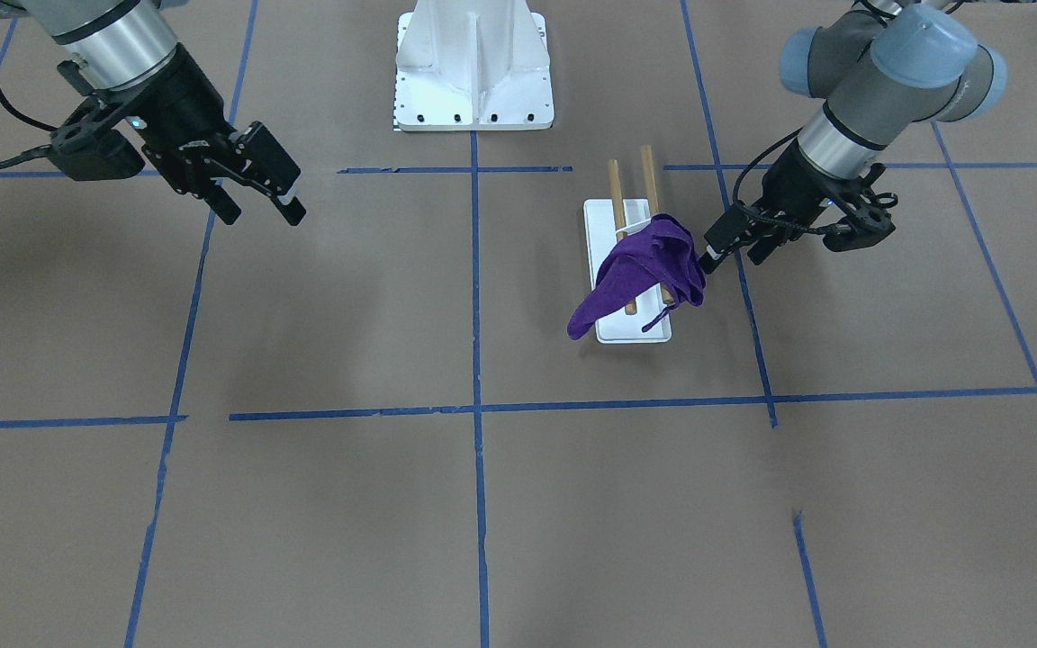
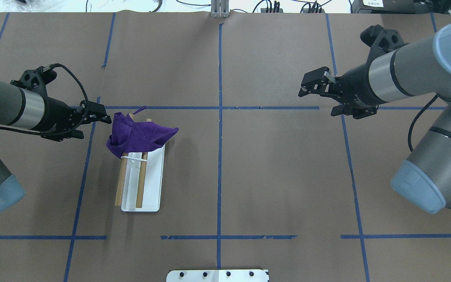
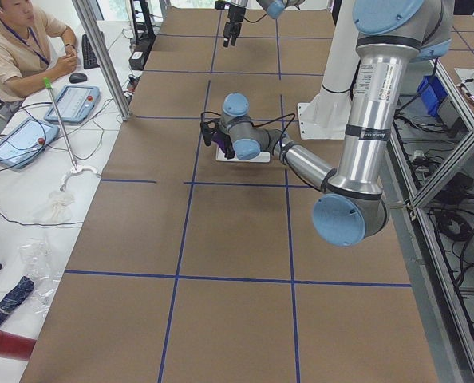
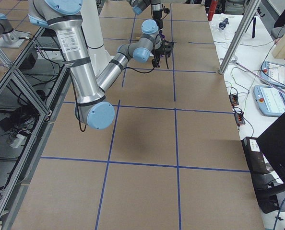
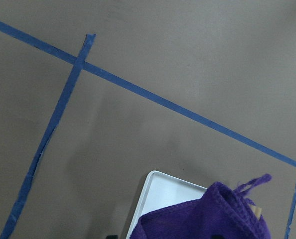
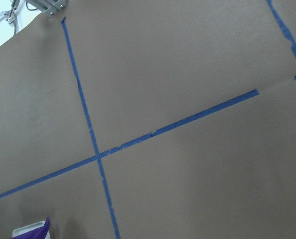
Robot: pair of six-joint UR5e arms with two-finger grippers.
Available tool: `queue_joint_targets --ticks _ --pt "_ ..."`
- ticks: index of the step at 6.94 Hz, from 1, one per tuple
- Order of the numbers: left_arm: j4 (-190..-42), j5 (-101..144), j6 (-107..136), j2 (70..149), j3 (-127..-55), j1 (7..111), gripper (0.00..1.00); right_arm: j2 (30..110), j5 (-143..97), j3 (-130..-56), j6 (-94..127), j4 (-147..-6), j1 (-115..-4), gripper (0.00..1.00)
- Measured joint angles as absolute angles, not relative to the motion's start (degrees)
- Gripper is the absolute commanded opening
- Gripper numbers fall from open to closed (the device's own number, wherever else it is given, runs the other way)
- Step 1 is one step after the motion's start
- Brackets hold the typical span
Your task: Hang towel on rack
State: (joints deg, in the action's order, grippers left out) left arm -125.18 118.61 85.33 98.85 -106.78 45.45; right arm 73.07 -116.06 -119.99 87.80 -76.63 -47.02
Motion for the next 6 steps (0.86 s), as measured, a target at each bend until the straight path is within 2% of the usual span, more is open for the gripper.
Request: queue_joint_targets --ticks 3,6 --pt "-123.2 119.6 62.6 94.8 -106.1 51.8 1.0 81.8 -117.7 -119.3 76.4 -76.9 -53.5 1.0" --pt "-122.8 122.5 31.8 87.9 -104.3 63.5 1.0 90.9 -124.2 -113.3 52.6 -77.5 -64.2 1.0"
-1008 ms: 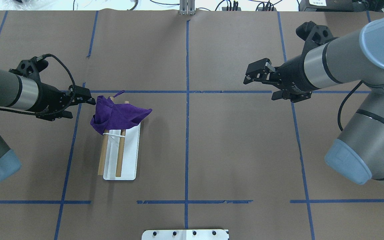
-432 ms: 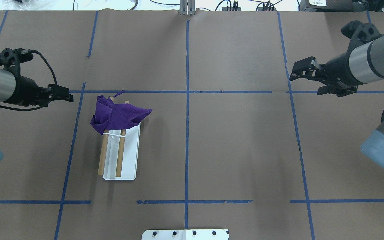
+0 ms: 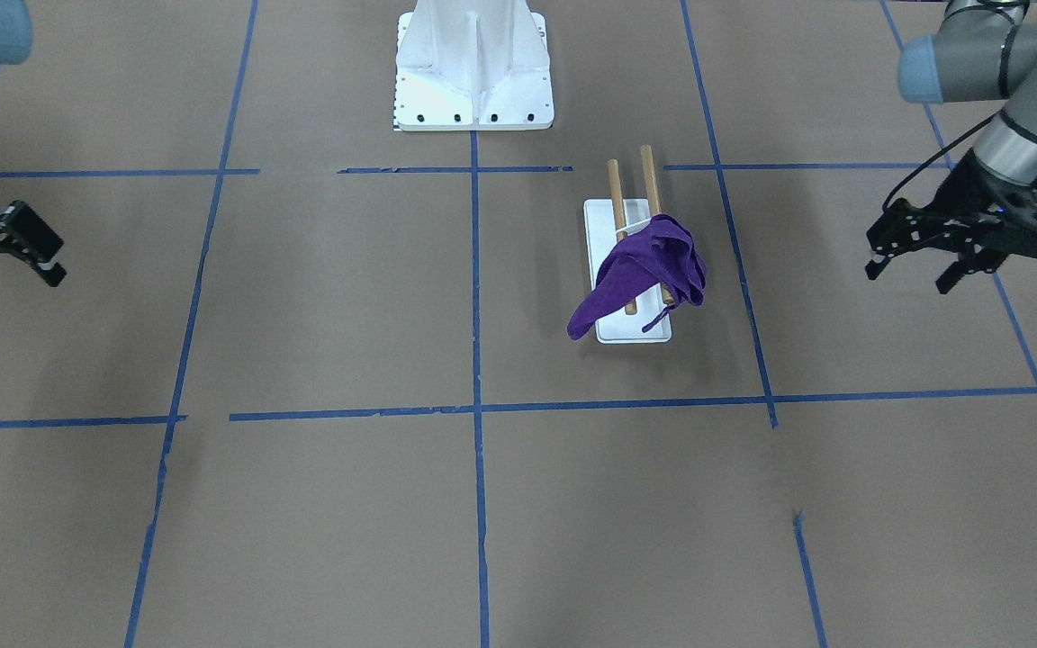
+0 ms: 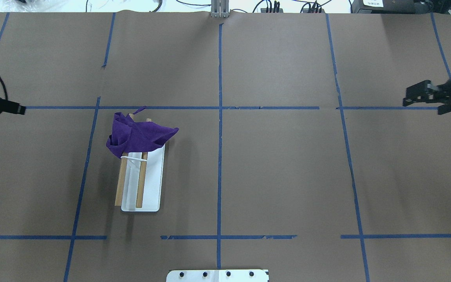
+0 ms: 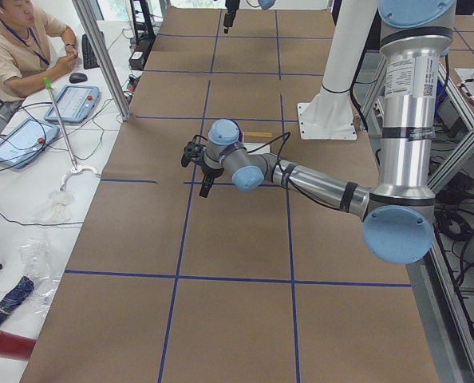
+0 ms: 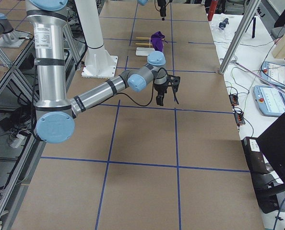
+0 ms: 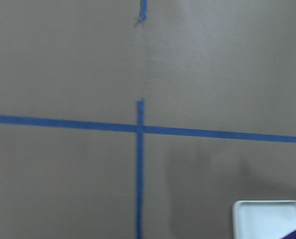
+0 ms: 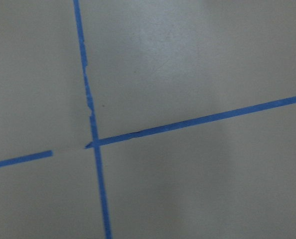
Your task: Hang towel on rack
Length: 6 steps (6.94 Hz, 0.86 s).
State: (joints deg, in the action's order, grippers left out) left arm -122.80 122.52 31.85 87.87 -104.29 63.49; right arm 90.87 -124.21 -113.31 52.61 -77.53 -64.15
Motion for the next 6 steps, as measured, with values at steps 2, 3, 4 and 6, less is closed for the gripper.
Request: queue_joint_targets --ticks 2,3,4,6 --pt "-120.9 124.3 14.0 86.3 -100.1 73.4 1.0 93.6 -131.0 -106.0 32.0 -79.0 -74.6 1.0" --pt "-117.4 125.8 6.8 86.5 -98.3 78.6 1.0 94.1 -132.0 -103.0 20.2 -81.9 -78.6 1.0" --pt "-111.1 128.8 0.4 87.5 -97.6 83.6 1.0 93.7 -131.7 -101.2 10.2 -86.9 -81.5 1.0" --pt "-95.6 134.4 -5.1 90.5 -98.0 88.8 1.0 92.5 -128.9 -99.7 3.1 -92.7 -84.5 1.0"
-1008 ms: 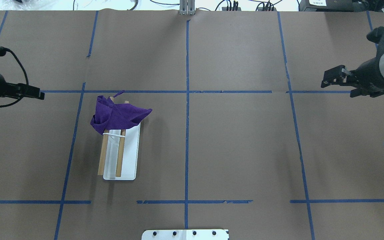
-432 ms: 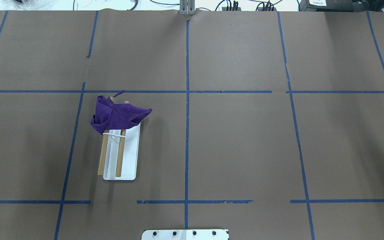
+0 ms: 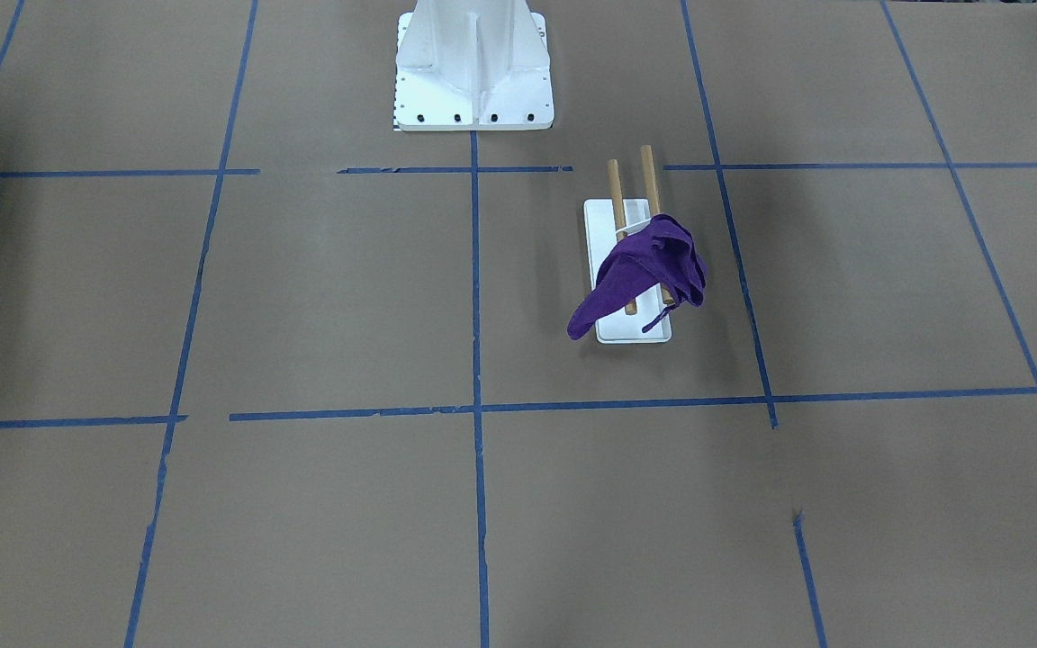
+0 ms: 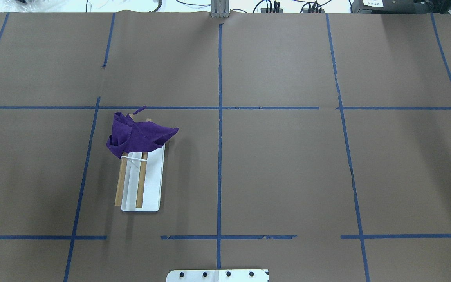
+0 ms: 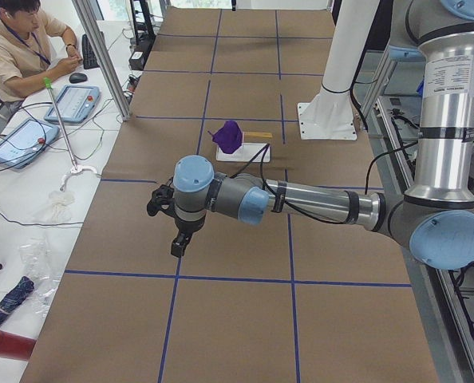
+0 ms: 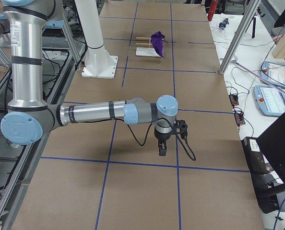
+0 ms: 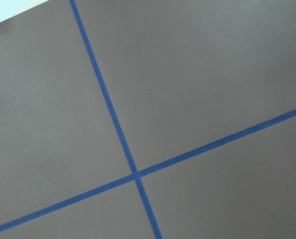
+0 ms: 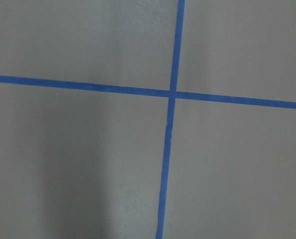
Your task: Hang towel on rack
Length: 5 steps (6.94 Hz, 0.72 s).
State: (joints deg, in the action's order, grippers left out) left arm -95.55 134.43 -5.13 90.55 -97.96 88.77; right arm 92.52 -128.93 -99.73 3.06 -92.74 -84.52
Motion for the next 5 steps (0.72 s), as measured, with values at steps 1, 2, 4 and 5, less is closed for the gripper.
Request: queue_joint_targets --ticks 1,2,4,5 --pt "-90.8 135.2 -4.3 91.5 -98.6 89.5 1.0 92.4 -128.4 -99.2 2.5 -93.2 -84.9 1.0" --pt "-89.2 135.4 -3.3 90.7 -99.7 89.7 1.0 92.4 -128.7 -99.1 2.4 -93.1 -84.9 1.0" --pt "-90.1 135.6 -2.1 88.4 -99.9 89.5 1.0 92.2 -129.2 -99.1 2.4 -93.0 -84.6 1.0" --pt "-90.5 135.8 -2.1 87.6 -99.8 89.3 1.0 91.8 -129.3 -99.0 2.5 -92.9 -84.1 1.0"
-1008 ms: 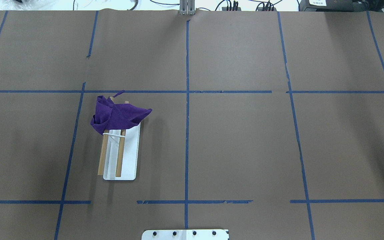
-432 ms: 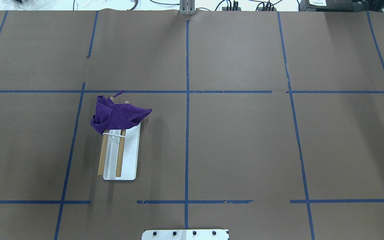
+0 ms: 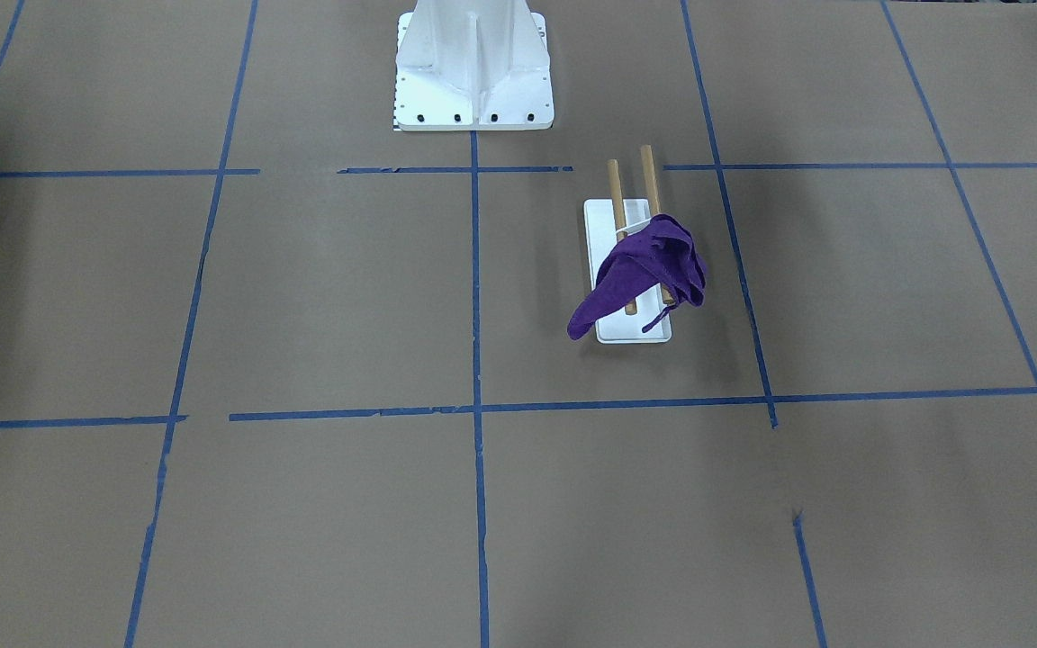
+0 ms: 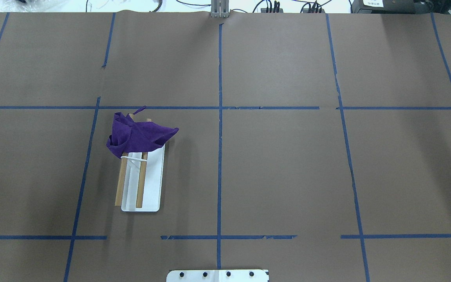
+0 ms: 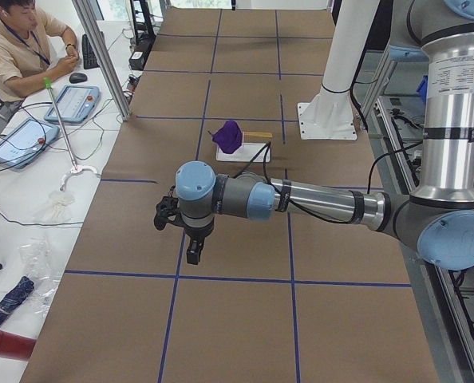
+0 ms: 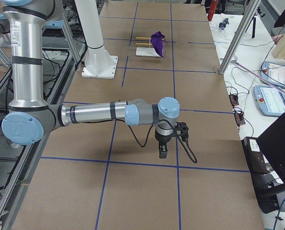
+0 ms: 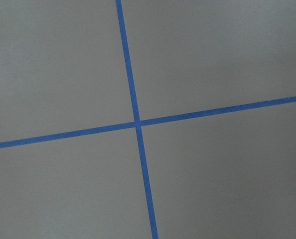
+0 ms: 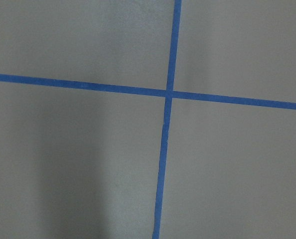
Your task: Hang towel on rack
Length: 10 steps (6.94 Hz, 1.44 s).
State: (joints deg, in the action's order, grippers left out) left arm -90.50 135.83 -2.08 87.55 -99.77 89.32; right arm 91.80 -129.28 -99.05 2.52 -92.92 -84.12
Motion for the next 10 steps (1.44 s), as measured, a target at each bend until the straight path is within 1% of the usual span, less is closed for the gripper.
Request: queue_joint_targets --ticks 3,6,10 --pt "-91.8 139.2 -2.2 86.6 -101.8 87.6 1.0 91.5 -132.1 -97.9 2.9 -91.9 -83.0 1.0" --pt "-92.1 139.2 -2.3 87.4 -102.9 87.3 1.0 90.0 -138.1 -96.5 2.9 -91.7 -83.0 1.0" --pt "-92.4 139.2 -2.3 88.1 -101.9 87.0 1.0 89.7 -139.2 -96.9 2.9 -91.7 -82.8 1.0"
